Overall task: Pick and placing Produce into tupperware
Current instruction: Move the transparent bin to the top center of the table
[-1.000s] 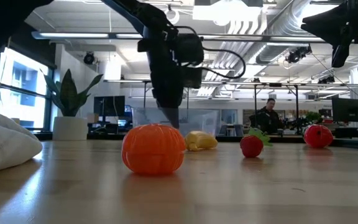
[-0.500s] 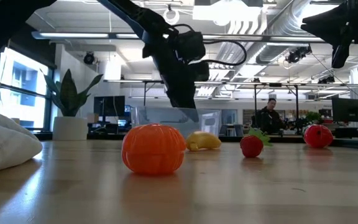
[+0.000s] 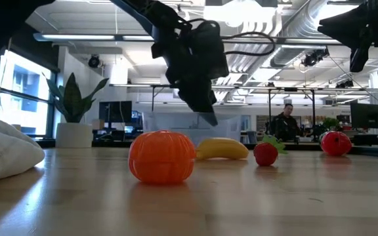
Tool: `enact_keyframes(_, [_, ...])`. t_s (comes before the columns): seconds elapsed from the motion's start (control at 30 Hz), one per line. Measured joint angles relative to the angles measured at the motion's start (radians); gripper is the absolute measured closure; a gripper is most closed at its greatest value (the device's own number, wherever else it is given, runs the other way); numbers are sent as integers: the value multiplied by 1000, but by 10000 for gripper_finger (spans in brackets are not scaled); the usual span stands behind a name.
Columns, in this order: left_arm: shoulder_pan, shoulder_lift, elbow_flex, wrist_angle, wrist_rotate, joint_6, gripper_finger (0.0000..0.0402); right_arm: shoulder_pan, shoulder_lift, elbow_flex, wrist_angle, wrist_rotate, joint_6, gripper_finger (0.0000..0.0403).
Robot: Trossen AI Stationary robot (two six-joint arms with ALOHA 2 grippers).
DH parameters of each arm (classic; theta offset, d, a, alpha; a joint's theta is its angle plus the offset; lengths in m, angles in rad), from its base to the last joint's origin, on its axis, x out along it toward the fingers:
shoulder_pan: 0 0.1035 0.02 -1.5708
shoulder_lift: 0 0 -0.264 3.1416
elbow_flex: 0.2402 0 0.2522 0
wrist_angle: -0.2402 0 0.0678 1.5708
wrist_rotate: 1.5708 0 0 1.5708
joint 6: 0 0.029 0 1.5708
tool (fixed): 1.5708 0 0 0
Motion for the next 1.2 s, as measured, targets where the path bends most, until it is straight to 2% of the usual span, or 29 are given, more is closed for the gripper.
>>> enact_keyframes(0.17, [-21,0,0,0,3,13,401,0,0,0,-6,0,0,357])
enact_keyframes(0.37, [-12,1,0,4,-80,-18,401,0,0,0,-6,-1,0,357])
enact_keyframes(0.57, [11,1,0,5,-77,-72,401,0,0,0,-8,-1,0,357])
enact_keyframes(0.77, [45,1,0,6,-171,-140,401,0,0,0,-12,-2,1,357])
enact_keyframes(1.2, [137,1,0,-18,-164,-158,401,0,0,0,-12,-1,0,357])
